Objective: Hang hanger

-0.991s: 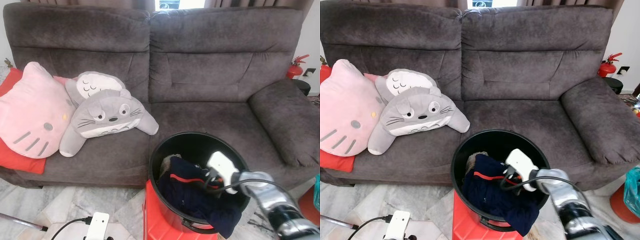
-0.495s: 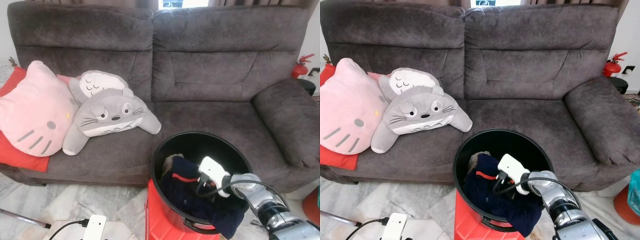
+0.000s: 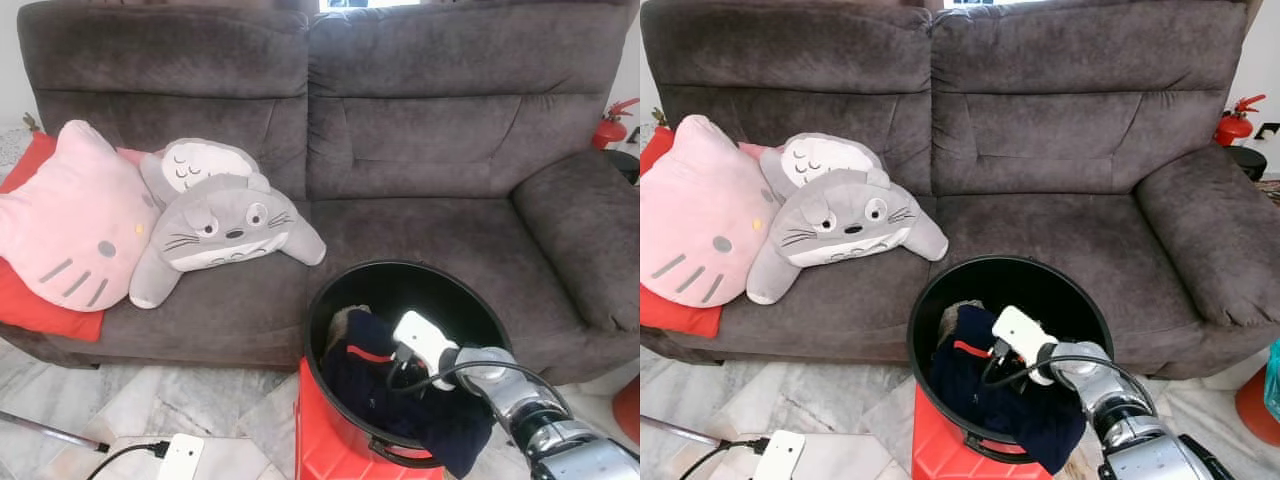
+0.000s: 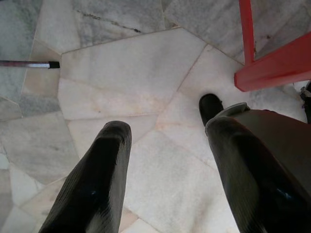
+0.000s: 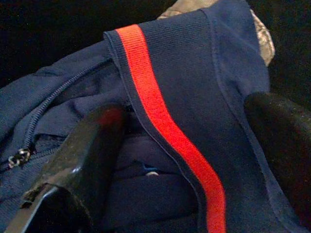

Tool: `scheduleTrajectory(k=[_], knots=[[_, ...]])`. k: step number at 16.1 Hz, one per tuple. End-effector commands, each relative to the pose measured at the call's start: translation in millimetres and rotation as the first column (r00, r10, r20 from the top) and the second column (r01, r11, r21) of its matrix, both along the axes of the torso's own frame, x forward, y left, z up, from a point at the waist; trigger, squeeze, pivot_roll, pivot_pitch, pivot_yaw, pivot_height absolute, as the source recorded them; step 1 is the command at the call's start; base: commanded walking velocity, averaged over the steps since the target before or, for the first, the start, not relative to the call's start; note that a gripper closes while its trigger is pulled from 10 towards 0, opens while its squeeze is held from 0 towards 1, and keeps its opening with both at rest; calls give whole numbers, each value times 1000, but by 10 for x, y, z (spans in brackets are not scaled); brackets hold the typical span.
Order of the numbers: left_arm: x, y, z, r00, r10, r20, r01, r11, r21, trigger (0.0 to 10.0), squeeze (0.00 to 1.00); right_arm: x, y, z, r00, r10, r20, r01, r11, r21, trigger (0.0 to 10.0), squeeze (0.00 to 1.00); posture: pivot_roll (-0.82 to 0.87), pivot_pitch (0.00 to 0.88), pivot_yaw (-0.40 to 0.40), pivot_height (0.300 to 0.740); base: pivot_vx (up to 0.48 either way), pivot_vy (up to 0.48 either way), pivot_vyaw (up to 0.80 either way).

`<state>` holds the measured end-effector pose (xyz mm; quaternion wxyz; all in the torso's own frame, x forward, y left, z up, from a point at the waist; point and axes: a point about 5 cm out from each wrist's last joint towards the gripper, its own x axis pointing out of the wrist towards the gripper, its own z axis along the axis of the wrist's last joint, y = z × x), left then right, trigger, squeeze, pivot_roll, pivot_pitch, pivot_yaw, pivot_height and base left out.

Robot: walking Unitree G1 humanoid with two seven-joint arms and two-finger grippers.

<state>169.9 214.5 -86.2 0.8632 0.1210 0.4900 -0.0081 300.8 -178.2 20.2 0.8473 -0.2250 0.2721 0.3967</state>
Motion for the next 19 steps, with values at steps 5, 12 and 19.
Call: scheduleTrajectory(k=[5,12,19], knots=[[-80,59,-21,1000,-13,-18,13,1000,20,10000,0,43,44,-12,998,-18,67,24,996,-87,10000,0,-28,37,47,740,0,0,0],[-91,64,-24,999,-25,-21,25,999,29,10000,0,22,-23,-62,994,-56,89,70,986,-155,0,0,-27,44,52,740,0,0,0],[-74,62,-17,999,-33,-17,33,999,37,10000,0,66,-22,-5,992,-59,110,73,989,-129,0,0,-33,38,55,740,0,0,0]])
